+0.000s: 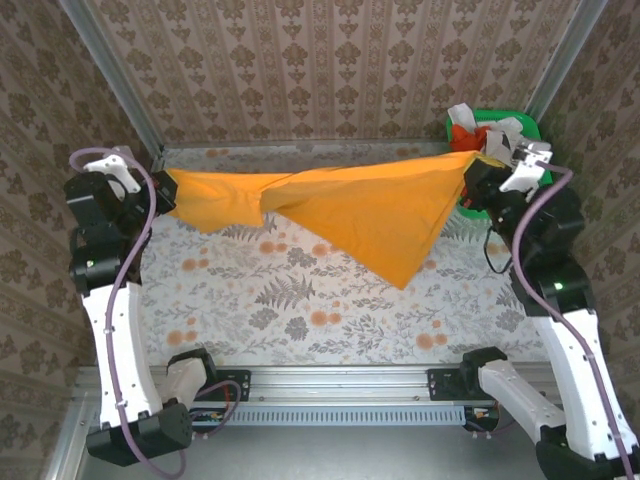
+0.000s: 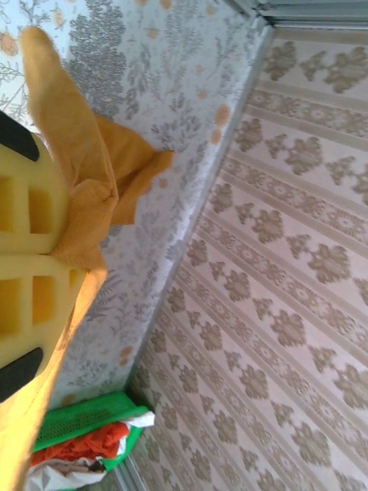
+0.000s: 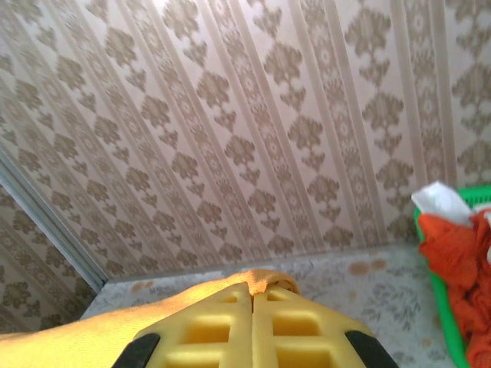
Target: Fold and stack the t-shirts
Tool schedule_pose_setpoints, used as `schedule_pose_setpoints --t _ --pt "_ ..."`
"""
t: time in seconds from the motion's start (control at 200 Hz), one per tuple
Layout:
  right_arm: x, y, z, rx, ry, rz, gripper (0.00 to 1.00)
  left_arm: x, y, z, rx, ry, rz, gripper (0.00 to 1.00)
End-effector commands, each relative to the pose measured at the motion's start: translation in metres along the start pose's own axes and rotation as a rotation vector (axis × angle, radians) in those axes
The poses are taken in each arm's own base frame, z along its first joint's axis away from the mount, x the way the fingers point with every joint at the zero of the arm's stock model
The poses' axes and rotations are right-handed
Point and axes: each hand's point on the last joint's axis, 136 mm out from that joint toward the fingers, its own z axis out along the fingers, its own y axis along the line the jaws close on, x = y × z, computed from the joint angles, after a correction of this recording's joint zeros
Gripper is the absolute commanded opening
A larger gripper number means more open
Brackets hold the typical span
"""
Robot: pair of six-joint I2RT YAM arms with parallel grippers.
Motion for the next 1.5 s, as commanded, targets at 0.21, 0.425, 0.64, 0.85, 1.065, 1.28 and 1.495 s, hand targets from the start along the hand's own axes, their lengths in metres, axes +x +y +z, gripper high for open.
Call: schedule_pose_setpoints --t 0.21,0.425,0.64,0.85,1.065,1.28,1.495 --pt "-0.042 0.015 -0.023 -0.022 -0.066 -0.124 0.0 -0.045 -0.033 -0.033 0.035 -0.117 0.012 0.0" --pt "-0.01 -0.002 0.047 0.036 0.04 -0.167 0.0 -0.045 0.003 0.024 -0.024 -0.054 -0.023 0.0" --pt "0.026 -0.018 0.145 0.065 0.124 -0.18 0.0 -0.06 0.041 0.101 -0.089 -0.029 -0.058 0.0" --pt "0.035 -0.012 0.213 0.011 0.134 -0.098 0.0 -0.105 0.034 0.154 -0.051 -0.057 -0.059 0.0" --pt "0.0 0.004 0.205 -0.032 0.004 -0.053 0.0 -0.164 -0.004 0.133 0.011 -0.17 0.003 0.0" --pt "-0.03 0.022 0.143 -0.083 -0.056 -0.048 0.0 -0.155 -0.022 0.087 0.027 -0.197 0.03 0.0" --pt "-0.052 0.032 0.066 -0.101 -0.099 -0.062 0.0 -0.135 -0.033 0.024 0.014 -0.248 0.066 0.0"
